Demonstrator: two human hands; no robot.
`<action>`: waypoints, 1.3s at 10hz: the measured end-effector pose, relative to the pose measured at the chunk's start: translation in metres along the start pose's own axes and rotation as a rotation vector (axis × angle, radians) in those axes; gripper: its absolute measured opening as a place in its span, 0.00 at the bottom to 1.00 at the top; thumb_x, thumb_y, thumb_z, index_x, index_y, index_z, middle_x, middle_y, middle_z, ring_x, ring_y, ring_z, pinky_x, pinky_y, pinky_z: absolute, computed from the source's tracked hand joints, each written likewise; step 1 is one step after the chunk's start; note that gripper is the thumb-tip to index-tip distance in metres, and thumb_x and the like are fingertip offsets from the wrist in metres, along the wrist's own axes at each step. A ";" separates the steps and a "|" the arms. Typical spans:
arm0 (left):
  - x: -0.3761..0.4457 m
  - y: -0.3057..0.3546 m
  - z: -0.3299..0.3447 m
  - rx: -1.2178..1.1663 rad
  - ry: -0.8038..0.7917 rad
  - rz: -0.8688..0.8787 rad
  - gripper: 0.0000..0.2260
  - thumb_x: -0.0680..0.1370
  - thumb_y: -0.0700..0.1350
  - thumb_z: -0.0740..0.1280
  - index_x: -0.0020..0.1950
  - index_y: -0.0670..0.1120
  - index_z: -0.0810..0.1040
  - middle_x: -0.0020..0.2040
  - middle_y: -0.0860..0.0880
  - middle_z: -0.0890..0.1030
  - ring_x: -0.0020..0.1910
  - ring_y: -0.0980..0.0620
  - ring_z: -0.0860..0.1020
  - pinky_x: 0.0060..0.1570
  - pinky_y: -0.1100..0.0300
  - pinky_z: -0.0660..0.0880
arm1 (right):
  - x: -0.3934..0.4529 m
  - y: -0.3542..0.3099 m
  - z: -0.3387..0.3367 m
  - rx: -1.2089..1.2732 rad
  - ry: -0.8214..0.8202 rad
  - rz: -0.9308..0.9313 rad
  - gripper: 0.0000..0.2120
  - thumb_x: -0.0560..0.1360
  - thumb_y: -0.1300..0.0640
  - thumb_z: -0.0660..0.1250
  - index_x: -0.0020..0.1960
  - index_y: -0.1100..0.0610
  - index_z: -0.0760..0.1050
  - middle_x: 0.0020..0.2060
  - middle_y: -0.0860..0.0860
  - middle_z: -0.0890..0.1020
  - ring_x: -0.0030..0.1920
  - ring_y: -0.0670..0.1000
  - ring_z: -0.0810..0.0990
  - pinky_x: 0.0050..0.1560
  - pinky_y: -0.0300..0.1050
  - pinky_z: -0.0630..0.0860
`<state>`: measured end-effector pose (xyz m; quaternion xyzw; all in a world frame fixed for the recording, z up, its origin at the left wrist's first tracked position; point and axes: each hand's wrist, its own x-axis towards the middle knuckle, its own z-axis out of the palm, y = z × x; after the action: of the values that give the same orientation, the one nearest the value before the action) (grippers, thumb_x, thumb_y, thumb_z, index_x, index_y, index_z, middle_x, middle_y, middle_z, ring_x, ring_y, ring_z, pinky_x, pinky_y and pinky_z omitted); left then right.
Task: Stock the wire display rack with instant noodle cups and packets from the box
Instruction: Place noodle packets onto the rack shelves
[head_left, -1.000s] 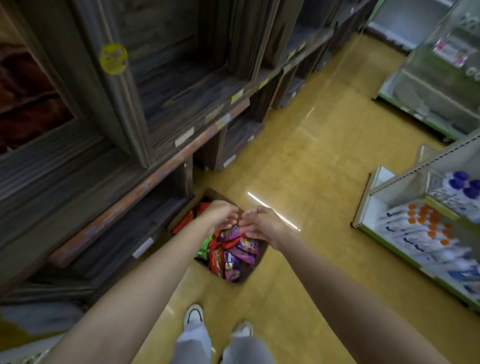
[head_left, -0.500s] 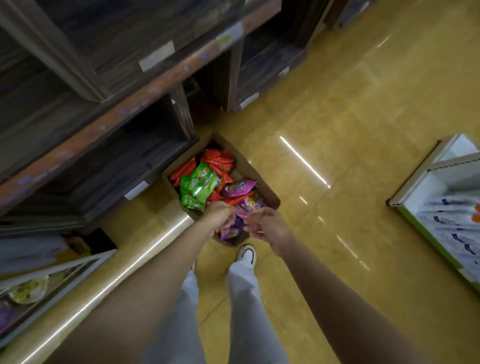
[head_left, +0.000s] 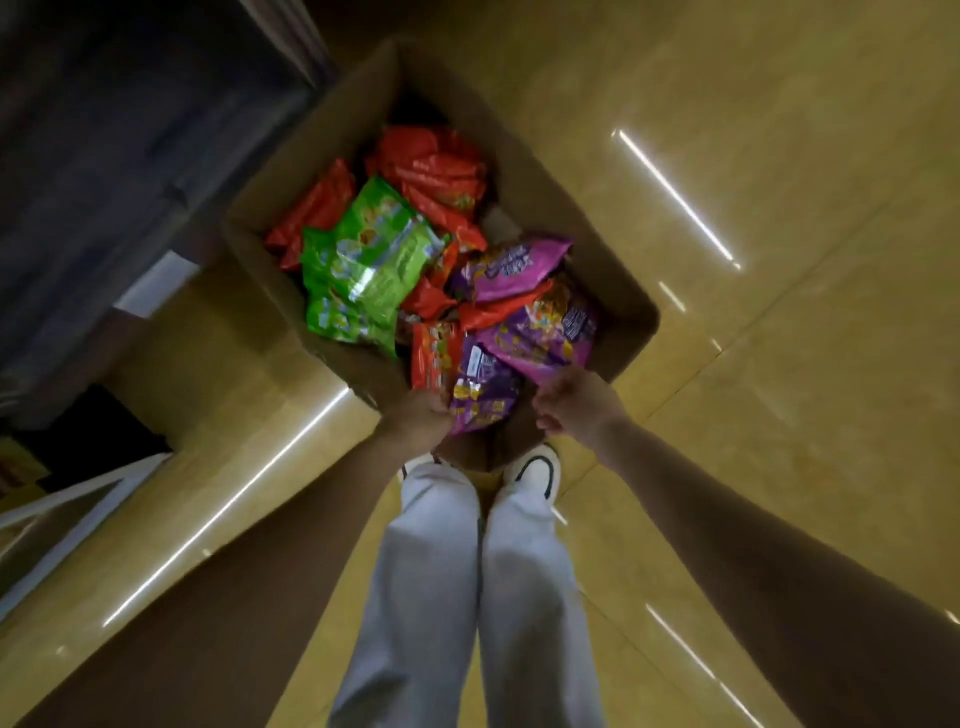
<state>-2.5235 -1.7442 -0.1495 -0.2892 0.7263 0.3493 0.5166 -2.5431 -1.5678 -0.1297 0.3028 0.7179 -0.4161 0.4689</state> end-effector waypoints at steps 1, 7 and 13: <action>0.044 -0.007 0.005 0.053 0.060 0.034 0.12 0.74 0.44 0.65 0.51 0.36 0.80 0.53 0.34 0.80 0.53 0.39 0.78 0.53 0.51 0.75 | 0.046 0.016 0.006 -0.268 0.012 -0.045 0.07 0.77 0.63 0.62 0.42 0.57 0.75 0.44 0.59 0.82 0.46 0.57 0.82 0.53 0.51 0.79; 0.111 -0.029 0.040 0.120 -0.044 0.237 0.14 0.78 0.36 0.60 0.56 0.49 0.80 0.67 0.42 0.68 0.65 0.43 0.71 0.65 0.55 0.70 | 0.140 0.038 0.052 -0.957 -0.056 -0.122 0.19 0.80 0.53 0.54 0.67 0.63 0.67 0.66 0.58 0.62 0.68 0.59 0.59 0.67 0.54 0.64; -0.165 0.072 -0.122 -0.214 0.310 0.268 0.26 0.71 0.38 0.69 0.64 0.52 0.64 0.48 0.50 0.76 0.45 0.47 0.76 0.41 0.61 0.69 | -0.153 -0.158 0.014 -0.474 -0.055 -0.389 0.14 0.76 0.66 0.59 0.30 0.63 0.68 0.29 0.57 0.70 0.35 0.55 0.68 0.34 0.44 0.62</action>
<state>-2.5975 -1.7898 0.0493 -0.2937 0.7878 0.4411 0.3141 -2.6100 -1.6617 0.0584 0.0302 0.8266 -0.3269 0.4571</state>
